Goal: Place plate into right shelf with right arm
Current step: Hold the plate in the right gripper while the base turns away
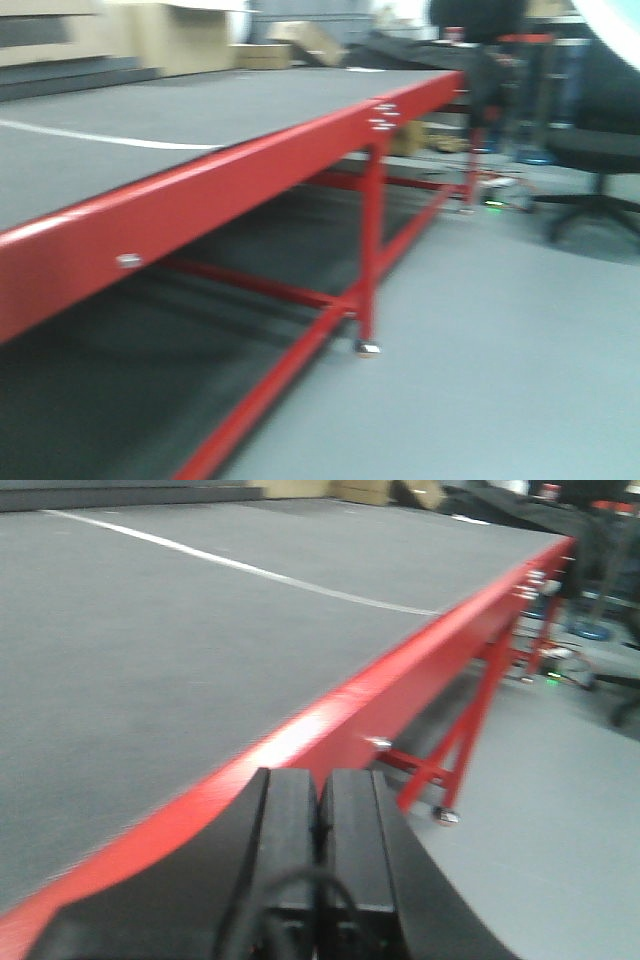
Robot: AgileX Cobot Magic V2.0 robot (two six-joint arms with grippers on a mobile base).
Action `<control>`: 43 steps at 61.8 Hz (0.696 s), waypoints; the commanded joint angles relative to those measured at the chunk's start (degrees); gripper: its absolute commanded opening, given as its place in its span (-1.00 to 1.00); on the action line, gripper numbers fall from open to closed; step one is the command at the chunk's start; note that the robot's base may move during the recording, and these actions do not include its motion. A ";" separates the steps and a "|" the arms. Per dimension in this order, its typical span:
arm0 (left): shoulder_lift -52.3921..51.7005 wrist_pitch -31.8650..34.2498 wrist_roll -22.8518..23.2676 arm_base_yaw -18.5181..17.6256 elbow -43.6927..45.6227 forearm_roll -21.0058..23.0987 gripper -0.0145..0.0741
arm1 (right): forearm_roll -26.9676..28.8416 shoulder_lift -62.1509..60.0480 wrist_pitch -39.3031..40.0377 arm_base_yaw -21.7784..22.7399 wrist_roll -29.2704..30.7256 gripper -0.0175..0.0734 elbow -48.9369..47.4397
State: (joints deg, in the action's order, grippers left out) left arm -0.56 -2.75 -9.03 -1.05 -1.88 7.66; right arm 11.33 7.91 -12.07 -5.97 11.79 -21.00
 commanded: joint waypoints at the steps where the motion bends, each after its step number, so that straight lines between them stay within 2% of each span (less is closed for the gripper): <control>1: -0.59 5.16 0.40 -0.11 -0.59 0.47 -0.96 | 0.48 0.45 5.28 0.45 0.12 -0.49 -1.44; 43: -0.59 5.16 0.40 -0.11 -0.59 0.47 -0.96 | 0.48 0.45 5.28 0.45 0.12 -0.49 -1.44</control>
State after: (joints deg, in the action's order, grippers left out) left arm -0.56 -2.75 -9.03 -1.05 -1.88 7.66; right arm 11.33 7.88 -12.07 -5.97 11.79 -21.00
